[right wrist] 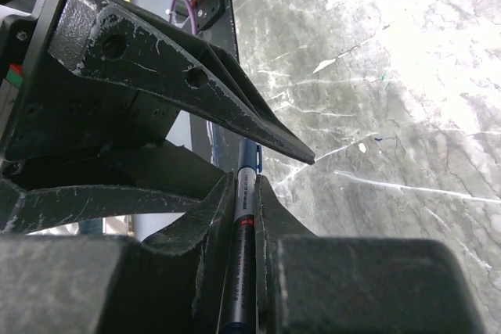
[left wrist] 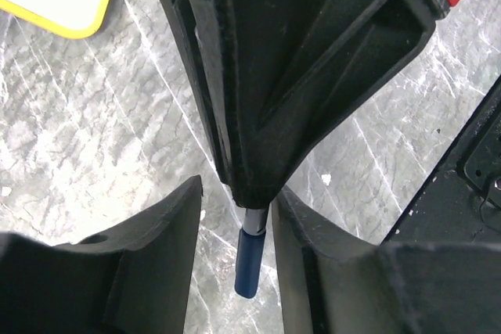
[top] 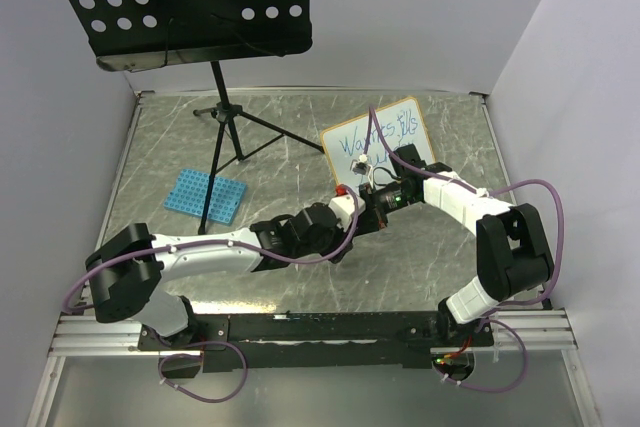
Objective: Write a sentence on the whiteboard
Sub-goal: Pass from the right arm to the left, then put down the whiteboard marker at the center of the board.
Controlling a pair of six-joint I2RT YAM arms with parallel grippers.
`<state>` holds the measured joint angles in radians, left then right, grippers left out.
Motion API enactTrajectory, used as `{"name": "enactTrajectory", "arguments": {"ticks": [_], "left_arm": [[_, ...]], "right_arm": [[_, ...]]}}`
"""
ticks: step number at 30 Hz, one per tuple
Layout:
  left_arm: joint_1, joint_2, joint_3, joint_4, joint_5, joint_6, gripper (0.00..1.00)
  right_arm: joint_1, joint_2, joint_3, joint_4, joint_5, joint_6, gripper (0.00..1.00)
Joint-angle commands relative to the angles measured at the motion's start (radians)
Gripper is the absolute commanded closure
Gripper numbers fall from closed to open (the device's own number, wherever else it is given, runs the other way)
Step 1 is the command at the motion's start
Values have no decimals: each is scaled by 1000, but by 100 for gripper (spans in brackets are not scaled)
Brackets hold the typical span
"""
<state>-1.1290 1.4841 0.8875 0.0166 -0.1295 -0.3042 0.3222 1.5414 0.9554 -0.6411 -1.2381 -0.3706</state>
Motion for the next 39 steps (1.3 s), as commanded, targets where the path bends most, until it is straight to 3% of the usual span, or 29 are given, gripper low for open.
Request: {"name": "enactTrajectory", "arguments": {"ticks": [1,4,8,10,13,16,17,20,22,23,24,34,39], "left_arm": [[-9,-8,36,-9,-2,4,59],[-9,-11,37,-14,11,2,70],[-9,-10,30,-14,30,-1,99],[-9,-11,21,-14,37,-3,99],[-9,-31,-4,-1,44,-10,99],[-9,-63,-38,14,45,-19,99],[-9,-73,-47,17,45,-22,99],[-9,-113,-90,31,50,-41,99],[-9,-140,-127,43,56,-56,99],[-9,-151,-137,46,57,-64,99],[-9,-160,-162,49,57,-70,99],[18,-379,-350,124,-34,-219,99],[182,-439,-420,152,-2,-326,99]], "right_arm": [[-8,-3,19,17,-14,-4,100],[-11,-6,16,24,-12,1,100],[-14,-1,16,20,-17,-4,100],[-12,-4,19,11,-20,-19,99],[-17,-17,19,3,-29,-30,87],[-26,-21,23,-11,-27,-43,64],[-26,-24,26,-12,-26,-45,46],[-43,-49,36,-32,-14,-65,24],[-52,-78,39,-32,-3,-65,16],[-69,-89,37,-29,-1,-64,3],[-78,-107,37,-31,-3,-64,0],[-202,-247,28,-28,23,-60,0],[-227,-320,6,-2,54,-48,0]]}}
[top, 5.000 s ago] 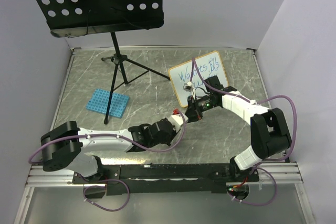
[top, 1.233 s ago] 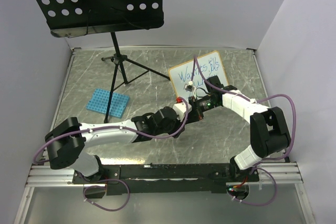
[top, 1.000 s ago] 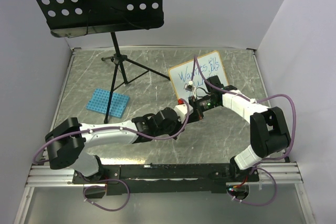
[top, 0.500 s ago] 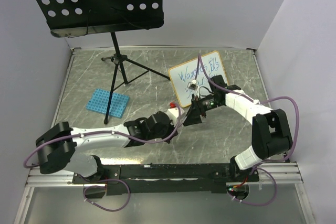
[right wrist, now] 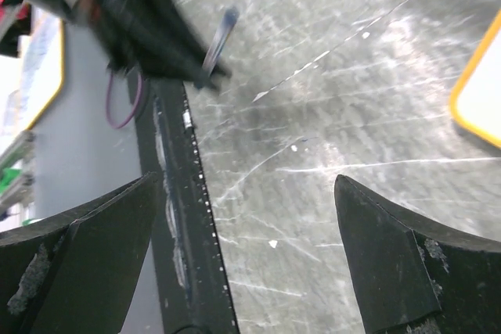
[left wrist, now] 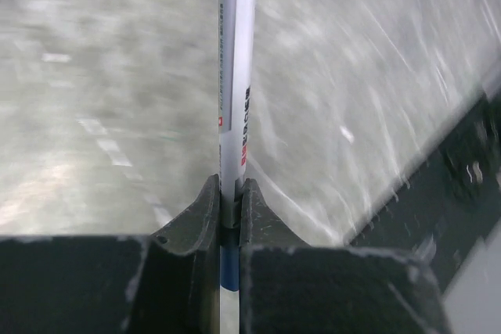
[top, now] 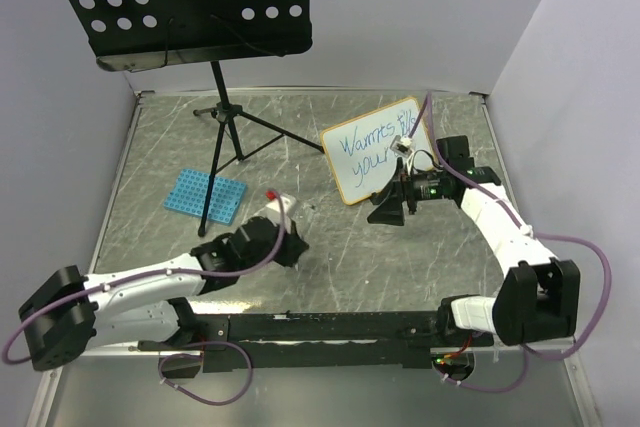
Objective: Write a sentence on the whiteboard
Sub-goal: Put down the whiteboard marker at the center of the board.
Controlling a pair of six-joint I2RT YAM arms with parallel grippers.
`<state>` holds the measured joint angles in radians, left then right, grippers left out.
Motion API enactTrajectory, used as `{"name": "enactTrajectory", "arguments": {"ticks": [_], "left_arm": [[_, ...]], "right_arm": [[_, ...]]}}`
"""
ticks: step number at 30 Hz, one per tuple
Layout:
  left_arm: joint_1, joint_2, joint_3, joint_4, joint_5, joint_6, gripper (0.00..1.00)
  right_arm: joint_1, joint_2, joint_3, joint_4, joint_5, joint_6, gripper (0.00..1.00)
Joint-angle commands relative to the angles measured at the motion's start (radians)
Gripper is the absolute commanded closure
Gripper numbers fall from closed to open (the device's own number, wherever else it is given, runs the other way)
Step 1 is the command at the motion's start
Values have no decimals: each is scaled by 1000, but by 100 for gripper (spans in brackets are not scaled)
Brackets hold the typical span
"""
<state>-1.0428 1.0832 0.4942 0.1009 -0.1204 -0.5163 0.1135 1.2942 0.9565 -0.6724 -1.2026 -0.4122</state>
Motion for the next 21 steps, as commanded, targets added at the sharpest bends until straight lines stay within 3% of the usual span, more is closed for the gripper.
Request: {"name": "enactTrajectory", "arguments": {"ticks": [1,5,10,21], "left_arm": [[116,-32,-23,59,-9,-128,99],[197,70,73,-65,-57,-126,99],[224,275,201,-251,-142,-100,99],[234,524,319,-360,-174,-44,88]], "right_arm": [[-23,-82,5,30,23,-10,0],[-47,-125,-2,36,47,-5,0],[-81,-180,-18,53,54,9,0],[-144,-220,-18,56,67,18,0]]}}
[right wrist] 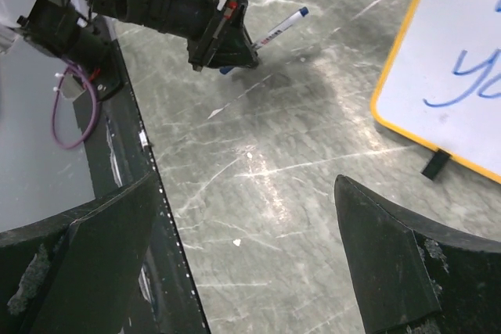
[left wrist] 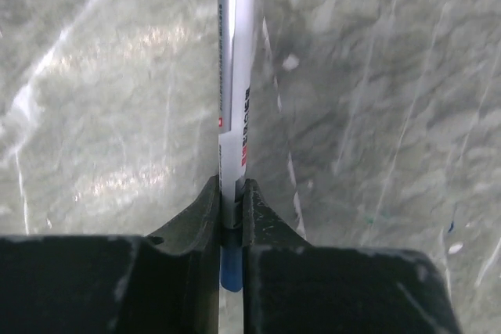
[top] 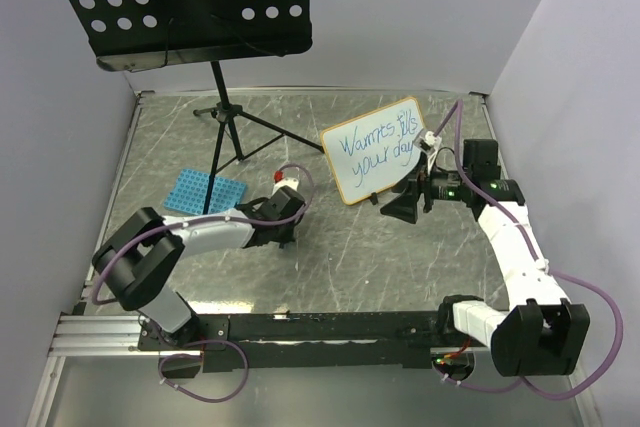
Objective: Write a sentence on the whiteboard
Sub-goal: Put down the whiteboard marker at the center of the board, then reset both arms
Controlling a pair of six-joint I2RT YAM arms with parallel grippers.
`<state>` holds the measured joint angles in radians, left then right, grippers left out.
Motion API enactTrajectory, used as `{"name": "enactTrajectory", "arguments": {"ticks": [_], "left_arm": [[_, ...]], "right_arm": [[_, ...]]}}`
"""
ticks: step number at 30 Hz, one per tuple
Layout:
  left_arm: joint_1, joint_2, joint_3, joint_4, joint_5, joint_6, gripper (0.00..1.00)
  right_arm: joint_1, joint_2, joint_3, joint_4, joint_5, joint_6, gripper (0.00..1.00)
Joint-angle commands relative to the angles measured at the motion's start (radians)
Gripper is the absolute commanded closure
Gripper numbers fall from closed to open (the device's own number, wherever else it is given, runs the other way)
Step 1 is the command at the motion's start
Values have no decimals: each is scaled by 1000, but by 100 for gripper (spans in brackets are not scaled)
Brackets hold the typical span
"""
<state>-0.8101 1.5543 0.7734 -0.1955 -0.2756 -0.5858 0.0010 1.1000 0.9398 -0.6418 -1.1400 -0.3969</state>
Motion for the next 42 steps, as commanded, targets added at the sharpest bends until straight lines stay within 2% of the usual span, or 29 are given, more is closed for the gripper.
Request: {"name": "enactTrajectory", "arguments": {"ticks": [1,3,5,6,9,11,12,14,17,18,19,21,22,26,32,42], "left_arm": [[3,56,41,-65,-19,24,86],[3,34,33,-59,-22,18,72],[3,0,21,-50,-7,15,66],[3,-41,18,-47,-10,9,58],[3,-146,1,-42,4,-2,44],[3,-212,-19,-35,19,-8,38],[3,-290,-28,-27,24,-12,31],[3,-379,-63,14,32,-16,25],[9,-598,-146,125,59,-20,7],[8,-717,-169,148,49,-34,0],[12,-778,-190,168,38,-42,3],[17,-929,-227,183,24,-51,3],[20,-968,-229,177,26,-48,3],[20,-1066,-168,68,-5,-31,3],[20,-1060,-83,-42,-28,33,3],[20,-1070,-75,-79,-51,43,3]], "right_arm": [[-38,-29,-2,25,9,3,0],[-47,-40,-6,30,13,7,0],[-64,-55,-7,33,20,7,0],[-68,-60,-9,34,22,9,0],[-93,-91,-21,57,31,27,0],[-107,-118,-25,76,42,38,0],[-120,-130,-33,86,60,56,0],[-142,-166,-39,113,86,72,0],[-199,-205,-36,155,140,150,0],[-214,-216,-32,166,176,199,0],[-216,-224,-27,171,212,220,0],[-216,-259,-9,162,278,275,0],[-216,-270,0,157,377,295,0],[-216,-353,36,131,578,365,0],[-216,-451,2,139,664,388,0],[-216,-459,-30,171,640,434,0]]}}
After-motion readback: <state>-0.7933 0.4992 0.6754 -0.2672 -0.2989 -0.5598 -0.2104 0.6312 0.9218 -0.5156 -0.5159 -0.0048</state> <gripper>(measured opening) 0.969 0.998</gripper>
